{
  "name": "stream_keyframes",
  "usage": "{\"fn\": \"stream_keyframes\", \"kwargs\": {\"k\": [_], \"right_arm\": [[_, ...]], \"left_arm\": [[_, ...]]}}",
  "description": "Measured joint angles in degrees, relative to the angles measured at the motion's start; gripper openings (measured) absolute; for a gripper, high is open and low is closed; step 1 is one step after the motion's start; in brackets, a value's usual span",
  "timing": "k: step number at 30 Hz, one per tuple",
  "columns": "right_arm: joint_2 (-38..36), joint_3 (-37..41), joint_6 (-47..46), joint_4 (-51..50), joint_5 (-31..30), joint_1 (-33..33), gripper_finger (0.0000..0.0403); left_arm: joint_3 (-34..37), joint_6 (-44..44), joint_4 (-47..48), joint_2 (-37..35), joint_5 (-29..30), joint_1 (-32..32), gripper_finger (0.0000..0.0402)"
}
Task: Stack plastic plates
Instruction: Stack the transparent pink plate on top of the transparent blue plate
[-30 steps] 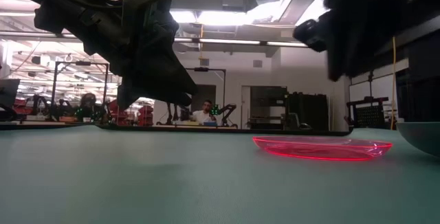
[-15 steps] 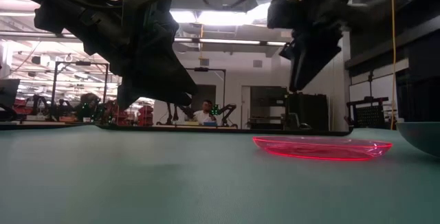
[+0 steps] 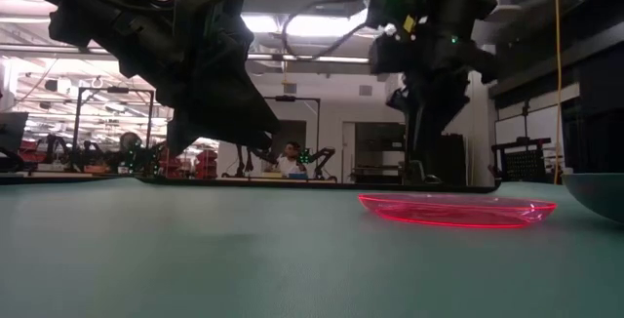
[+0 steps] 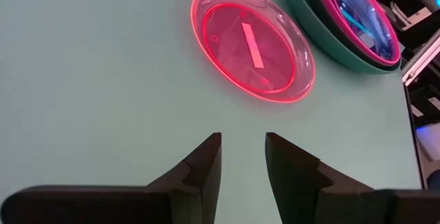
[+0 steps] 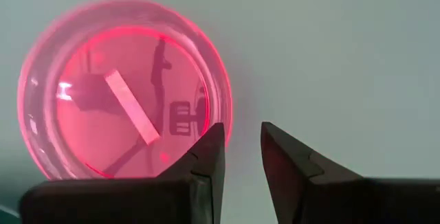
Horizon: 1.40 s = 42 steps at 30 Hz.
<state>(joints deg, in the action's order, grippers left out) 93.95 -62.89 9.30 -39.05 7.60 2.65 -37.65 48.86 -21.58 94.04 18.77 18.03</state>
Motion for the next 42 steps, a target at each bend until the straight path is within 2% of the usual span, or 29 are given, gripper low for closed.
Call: {"fn": "stream_keyframes", "kwargs": {"k": [4,13,23,27,31,37,42], "right_arm": [[2.90,0.00,0.24,0.21,1.95,0.01,0.0085],[8.21,0.00,2.42,0.47,2.03,0.01,0.0085],[10.30,0.00,3.17,1.06,3.24,0.01,0.0085],[10.29,0.00,3.23,1.85,5.83,0.01,0.0084],[10.29,0.00,3.21,1.84,7.03,-0.06,0.0065],[10.29,0.00,3.21,1.94,7.01,-0.03,0.0010],[10.27,0.00,3.17,2.06,6.98,-0.03,0.0010]], "left_arm": [[0.00,0.00,0.08,0.00,0.01,0.05,0.0107],[0.00,-0.02,0.07,0.00,0.01,0.12,0.0107],[0.02,-0.02,0.07,0.00,0.03,0.12,0.0107],[0.02,0.00,0.07,0.00,0.03,0.12,0.0107],[0.04,0.00,0.07,0.00,0.03,0.12,0.0107],[0.07,-0.02,0.09,0.00,0.03,0.12,0.0107],[0.07,-0.02,0.09,0.00,0.03,0.12,0.0107]]}}
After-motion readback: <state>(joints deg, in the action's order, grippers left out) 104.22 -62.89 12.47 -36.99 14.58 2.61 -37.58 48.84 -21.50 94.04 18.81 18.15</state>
